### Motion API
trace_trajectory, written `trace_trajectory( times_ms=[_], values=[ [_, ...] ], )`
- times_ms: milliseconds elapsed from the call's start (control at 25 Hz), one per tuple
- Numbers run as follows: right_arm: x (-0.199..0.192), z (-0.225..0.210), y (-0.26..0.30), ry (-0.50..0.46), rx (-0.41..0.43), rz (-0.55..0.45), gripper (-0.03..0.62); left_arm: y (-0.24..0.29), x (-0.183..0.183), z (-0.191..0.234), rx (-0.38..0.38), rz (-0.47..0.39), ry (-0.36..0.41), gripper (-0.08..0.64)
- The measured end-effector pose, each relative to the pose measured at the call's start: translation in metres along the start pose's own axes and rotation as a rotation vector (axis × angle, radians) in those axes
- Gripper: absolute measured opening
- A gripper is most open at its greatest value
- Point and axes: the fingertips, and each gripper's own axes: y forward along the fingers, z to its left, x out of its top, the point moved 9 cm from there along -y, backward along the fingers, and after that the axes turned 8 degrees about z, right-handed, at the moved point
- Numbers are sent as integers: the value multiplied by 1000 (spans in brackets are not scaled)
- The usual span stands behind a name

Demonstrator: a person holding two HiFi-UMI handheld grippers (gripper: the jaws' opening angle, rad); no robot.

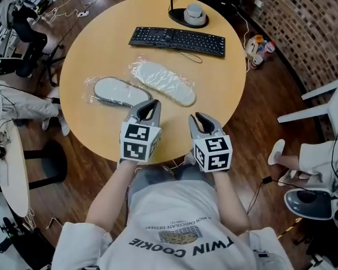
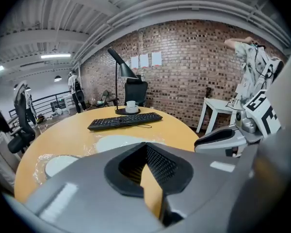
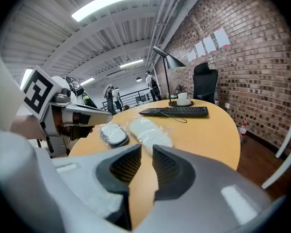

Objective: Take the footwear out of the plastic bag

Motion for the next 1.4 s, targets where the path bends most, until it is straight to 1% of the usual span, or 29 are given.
trace_trajectory(
  times_ms=[240, 360, 480, 600, 760, 880, 1000, 1160, 1280, 1400],
  values=[
    [13, -20, 31, 40, -14, 43, 61, 31, 17, 62, 106, 56, 14, 6],
    [20, -25, 47, 66, -40, 54, 63, 56, 20, 95, 118, 120, 39, 6],
    [22, -29, 60, 103, -64, 69, 64, 84, 16, 125, 106, 191, 68, 6],
    [21, -30, 74, 144, -81, 98, 66, 106, 13, 152, 81, 239, 107, 6],
    [19, -37, 82, 229, -91, 125, 84, 132, 12, 175, 35, 286, 194, 6],
    [14, -48, 84, 292, -95, 147, 90, 150, 7, 187, 3, 332, 229, 6],
    [10, -57, 88, 373, -65, 168, 127, 165, 1, 195, -25, 367, 255, 6],
    [5, -64, 90, 397, -64, 188, 130, 182, -8, 197, -63, 402, 288, 6],
    [4, -68, 95, 458, -4, 182, 130, 185, -9, 205, -60, 420, 280, 6],
    [1, -77, 95, 524, 69, 174, 130, 186, -7, 202, -58, 422, 273, 6]
  ],
)
